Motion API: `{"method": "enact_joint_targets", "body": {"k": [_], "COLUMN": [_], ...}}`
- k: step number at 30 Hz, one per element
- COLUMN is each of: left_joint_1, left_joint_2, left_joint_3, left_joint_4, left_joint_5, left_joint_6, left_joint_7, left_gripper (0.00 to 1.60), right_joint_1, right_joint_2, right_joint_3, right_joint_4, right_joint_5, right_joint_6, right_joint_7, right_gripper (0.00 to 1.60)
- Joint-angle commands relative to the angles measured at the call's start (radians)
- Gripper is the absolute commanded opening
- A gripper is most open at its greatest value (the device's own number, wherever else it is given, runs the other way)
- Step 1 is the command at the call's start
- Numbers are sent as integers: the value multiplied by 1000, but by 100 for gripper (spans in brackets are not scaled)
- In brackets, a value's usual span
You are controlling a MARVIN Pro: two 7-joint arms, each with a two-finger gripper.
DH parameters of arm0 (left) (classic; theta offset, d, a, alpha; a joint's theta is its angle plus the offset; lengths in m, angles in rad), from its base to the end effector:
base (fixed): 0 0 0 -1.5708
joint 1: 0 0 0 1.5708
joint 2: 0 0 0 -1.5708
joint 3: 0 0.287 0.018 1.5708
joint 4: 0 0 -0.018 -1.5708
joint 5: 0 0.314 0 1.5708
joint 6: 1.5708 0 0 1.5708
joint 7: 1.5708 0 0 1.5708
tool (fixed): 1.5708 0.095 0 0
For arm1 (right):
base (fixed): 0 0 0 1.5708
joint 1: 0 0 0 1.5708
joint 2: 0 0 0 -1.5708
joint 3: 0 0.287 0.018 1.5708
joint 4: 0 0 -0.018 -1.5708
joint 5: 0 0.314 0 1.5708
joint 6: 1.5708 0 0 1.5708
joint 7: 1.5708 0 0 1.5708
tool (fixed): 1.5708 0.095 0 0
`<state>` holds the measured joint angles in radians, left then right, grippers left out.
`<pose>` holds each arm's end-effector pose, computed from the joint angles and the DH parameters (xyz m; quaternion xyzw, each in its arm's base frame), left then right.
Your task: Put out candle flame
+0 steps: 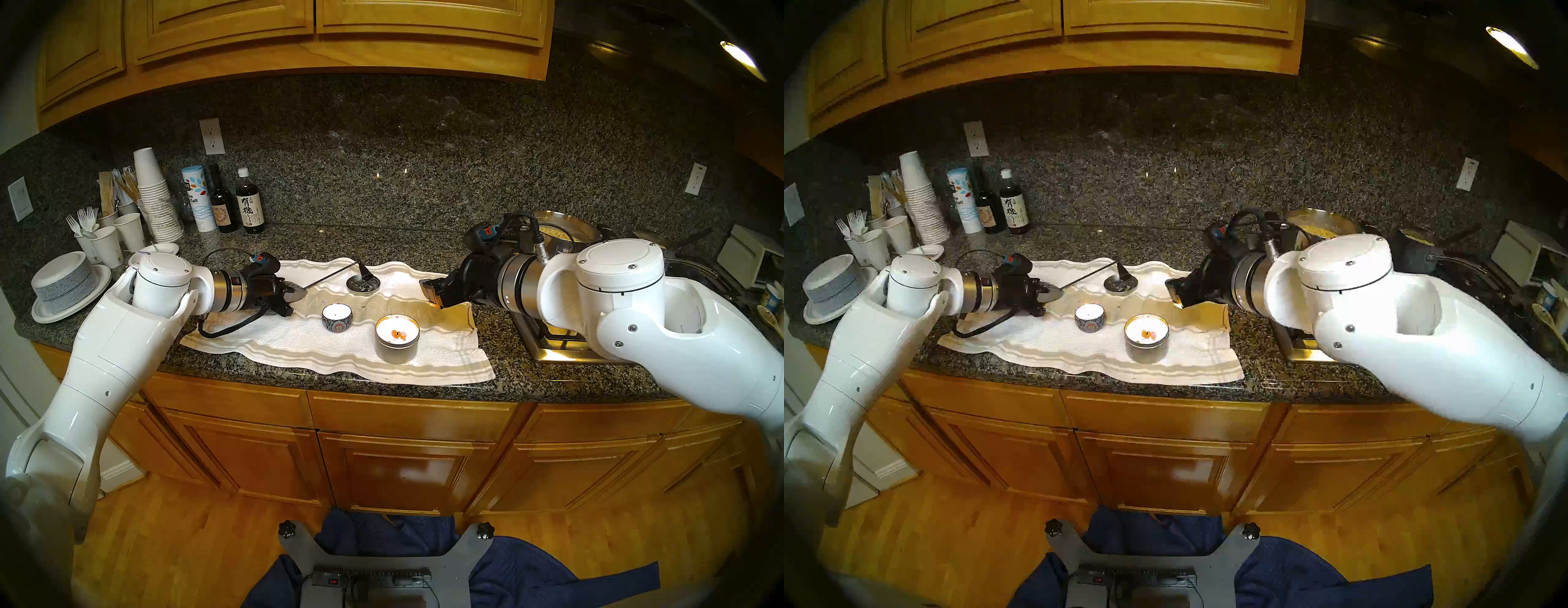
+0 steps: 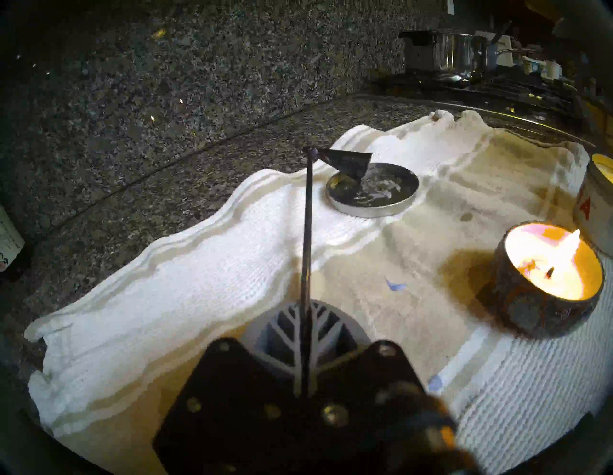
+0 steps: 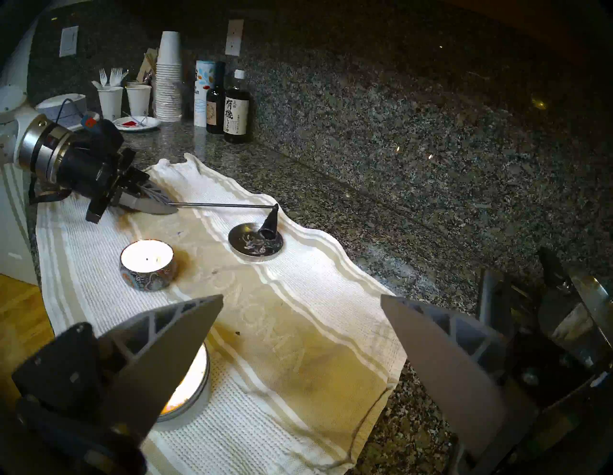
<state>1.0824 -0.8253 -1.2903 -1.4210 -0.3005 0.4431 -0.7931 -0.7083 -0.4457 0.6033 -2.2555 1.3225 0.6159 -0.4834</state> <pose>0.4912 0.1197 -0.1807 0.7750 -0.3720 0.4970 0.1183 0.3643 0.0454 -0.0821 -0.7858 -0.2969 -0.5379 0.0711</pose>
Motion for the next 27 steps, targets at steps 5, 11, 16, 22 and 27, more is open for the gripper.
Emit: {"method": "enact_joint_targets", "body": {"k": [5,11,16,22,27], "left_joint_1": [-3,7,8,12,31], "left_joint_2": [18,18,18,29,40], "left_joint_3": [-40,-50,-63,-70,-61], "left_joint_4": [-67,-91,-110,-110,-102], "left_joint_5": [-16,-12,-13,-12,-12], "left_joint_6": [-26,-47,-56,-61,-67], "left_joint_7": [4,20,41,46,35], "left_gripper": [0,0,0,1,1], "right_joint_1": [26,26,26,26,26], "right_joint_2": [0,0,0,0,0], "right_joint_3": [25,25,25,25,25], "right_joint_4": [-1,-1,-1,-1,-1], "right_joint_5": [-4,-4,-4,-4,-4], "right_joint_6": [-7,-7,-7,-7,-7], "right_joint_7": [0,0,-1,0,0], "right_gripper": [160,160,160,160,160]}}
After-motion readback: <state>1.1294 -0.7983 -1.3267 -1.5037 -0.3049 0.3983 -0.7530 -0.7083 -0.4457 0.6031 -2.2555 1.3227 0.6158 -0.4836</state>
